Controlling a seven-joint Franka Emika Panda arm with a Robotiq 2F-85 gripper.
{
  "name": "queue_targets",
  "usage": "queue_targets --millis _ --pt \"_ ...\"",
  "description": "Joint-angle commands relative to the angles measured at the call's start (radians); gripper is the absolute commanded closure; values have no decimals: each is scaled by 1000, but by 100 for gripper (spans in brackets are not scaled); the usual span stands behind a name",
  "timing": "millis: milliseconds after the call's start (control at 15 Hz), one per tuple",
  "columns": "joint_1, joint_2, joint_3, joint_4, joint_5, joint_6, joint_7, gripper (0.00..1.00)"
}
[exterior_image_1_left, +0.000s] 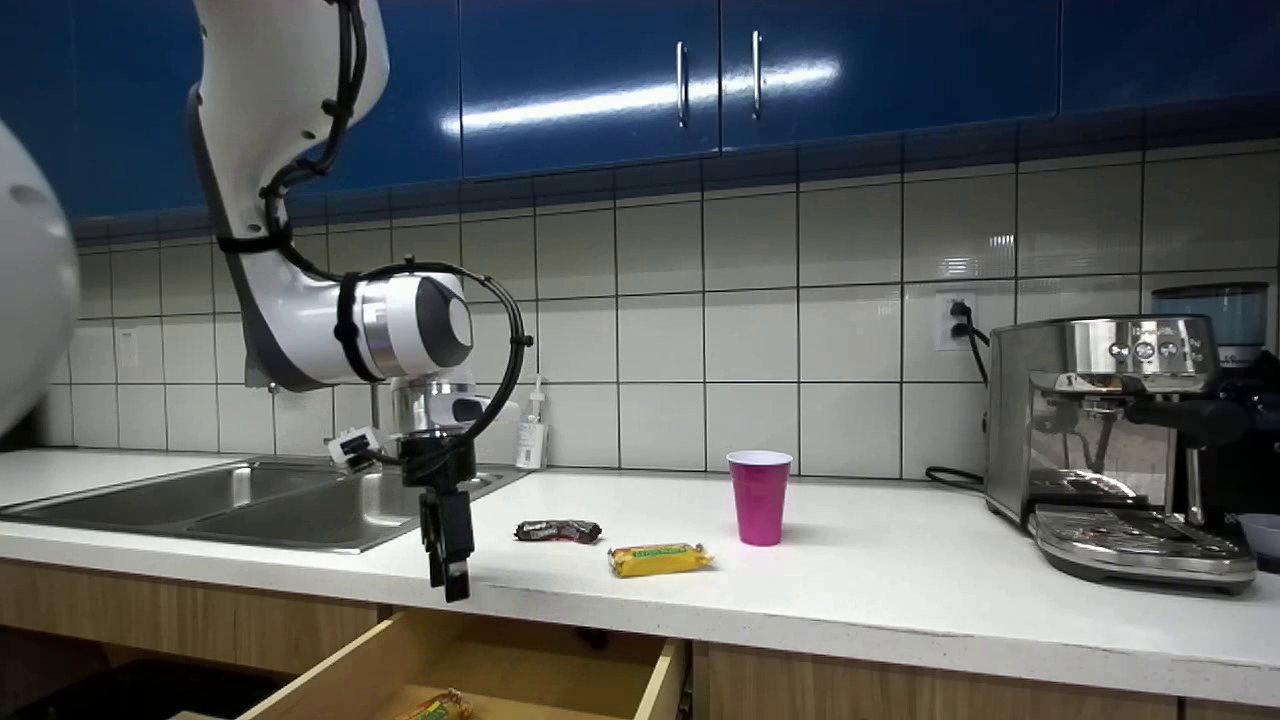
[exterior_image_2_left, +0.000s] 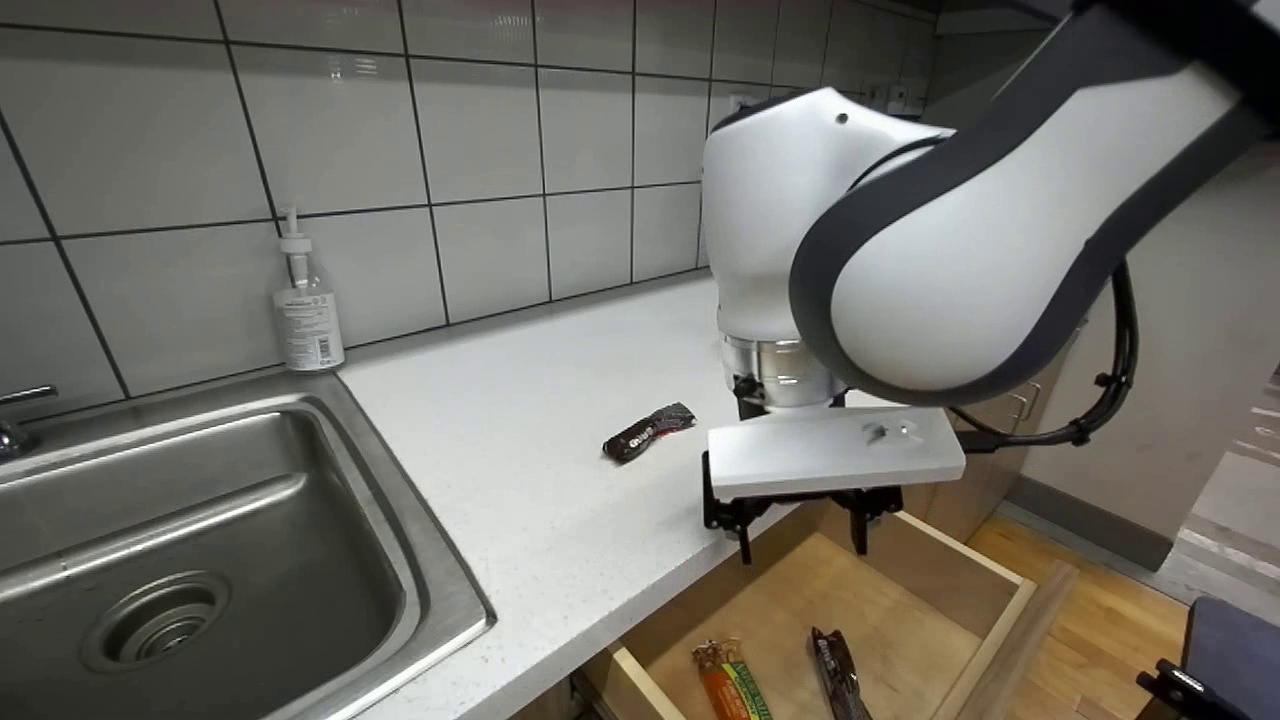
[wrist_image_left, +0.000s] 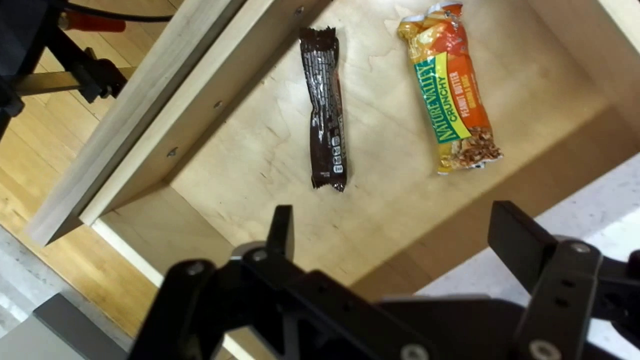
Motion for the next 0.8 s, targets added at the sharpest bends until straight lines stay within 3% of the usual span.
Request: queue_targets --millis 0,400,733 --pt "-32 -88 21 -11 26 -33 -56 0" --pt "-56 -72 34 64 117 -39 -134 0" --pt "-60 -26 30 141 164 -38 -122 0"
